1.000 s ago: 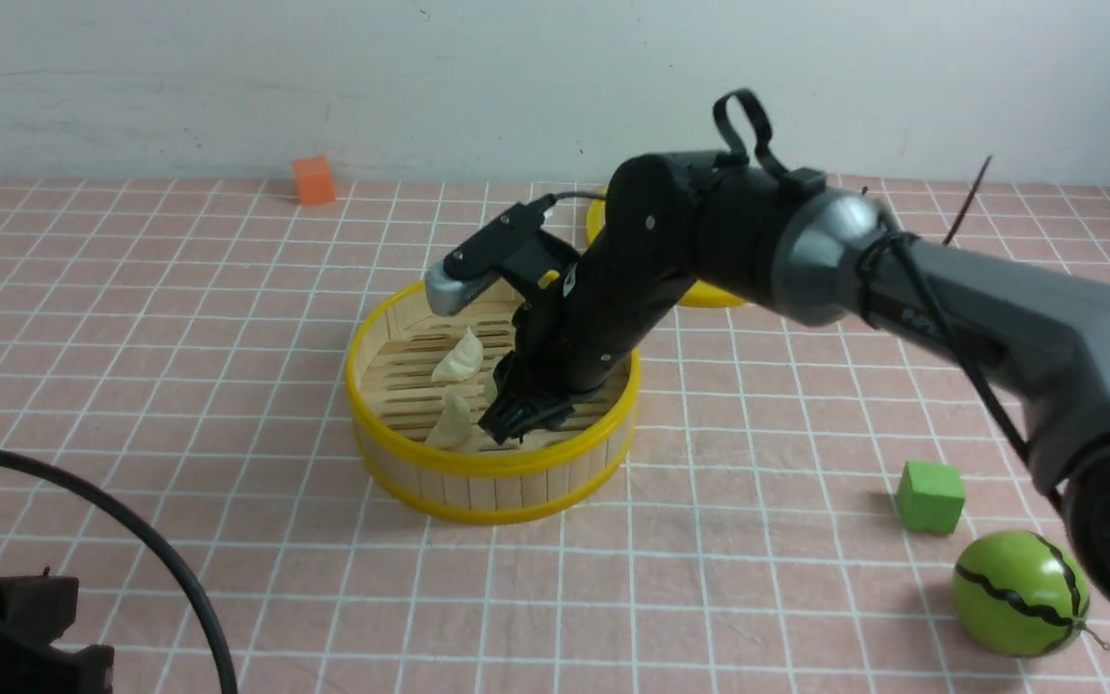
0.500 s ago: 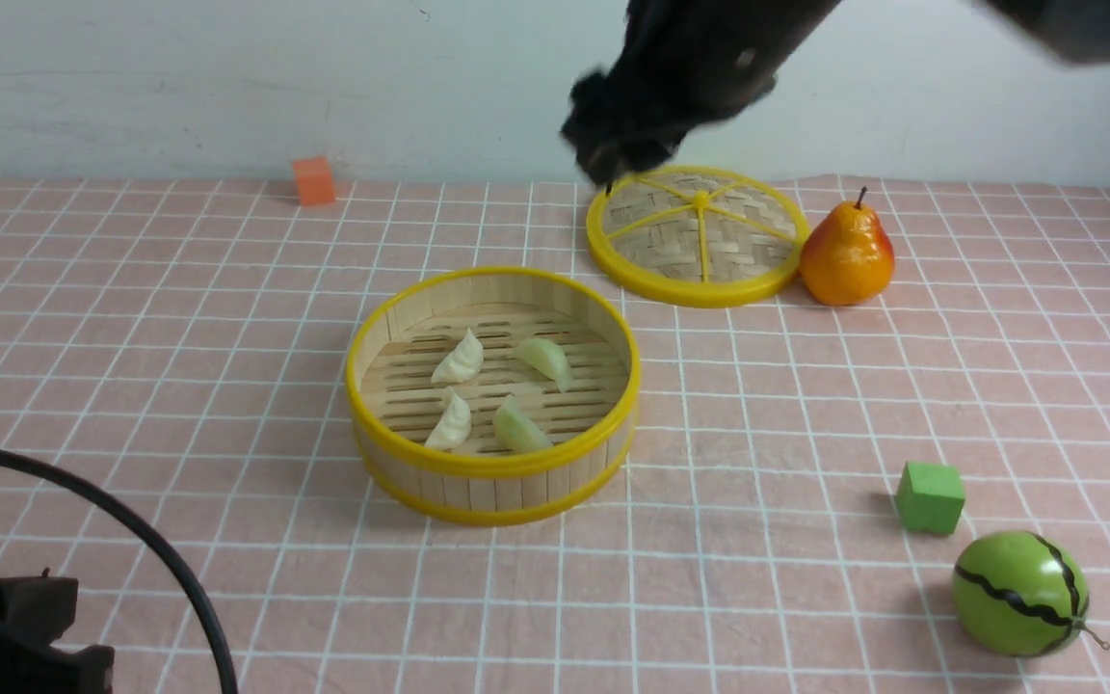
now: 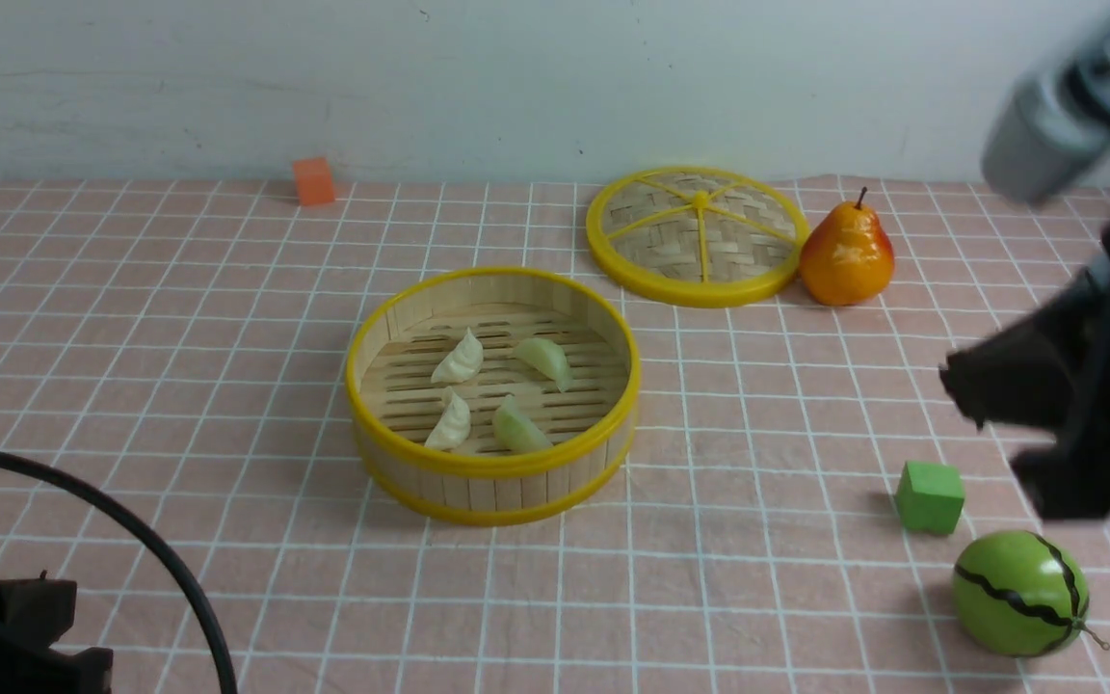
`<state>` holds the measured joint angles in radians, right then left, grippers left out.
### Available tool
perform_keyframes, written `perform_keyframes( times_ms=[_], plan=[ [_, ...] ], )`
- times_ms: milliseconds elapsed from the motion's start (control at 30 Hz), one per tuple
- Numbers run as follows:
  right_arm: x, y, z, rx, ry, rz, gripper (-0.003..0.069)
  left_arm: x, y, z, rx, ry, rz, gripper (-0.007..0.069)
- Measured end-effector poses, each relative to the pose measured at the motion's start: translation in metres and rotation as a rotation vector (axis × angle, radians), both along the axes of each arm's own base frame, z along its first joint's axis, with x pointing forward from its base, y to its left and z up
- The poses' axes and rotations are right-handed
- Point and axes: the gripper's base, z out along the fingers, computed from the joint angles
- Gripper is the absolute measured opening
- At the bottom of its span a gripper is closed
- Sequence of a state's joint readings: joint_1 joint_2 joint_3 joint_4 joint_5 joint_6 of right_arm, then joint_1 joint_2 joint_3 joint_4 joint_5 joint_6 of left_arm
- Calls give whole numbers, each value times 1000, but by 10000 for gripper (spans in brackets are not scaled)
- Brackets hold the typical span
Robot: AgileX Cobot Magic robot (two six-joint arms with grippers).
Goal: Put the dumplings into the steamer on the table with the pink tablecloth.
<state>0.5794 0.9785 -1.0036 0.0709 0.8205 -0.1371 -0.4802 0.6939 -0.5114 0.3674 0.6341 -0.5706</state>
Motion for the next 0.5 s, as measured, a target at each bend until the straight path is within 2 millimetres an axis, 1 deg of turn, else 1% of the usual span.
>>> perform_keyframes(
  times_ms=[33,67,100,133,233,367,433,500],
  plan=[
    [-6,-3,-15,7,1,-3,-20,0,0,0,0,0,0,19],
    [-17,-10,-28,50,-29,-8,-20,0,0,0,0,0,0,20],
    [-18,-10,-30,70,-42,-11,-20,0,0,0,0,0,0,20],
    [-29,-16,-46,131,-60,-22,-18,0,0,0,0,0,0,21],
    [-54,-32,-81,262,-126,-57,-17,0,0,0,0,0,0,26],
    [-84,-57,-118,307,-340,-57,-15,0,0,0,0,0,0,33],
    [-94,-66,-131,312,-459,-45,-14,0,0,0,0,0,0,36],
    [-104,-74,-148,327,-599,-48,-13,0,0,0,0,0,0,38]
  ],
)
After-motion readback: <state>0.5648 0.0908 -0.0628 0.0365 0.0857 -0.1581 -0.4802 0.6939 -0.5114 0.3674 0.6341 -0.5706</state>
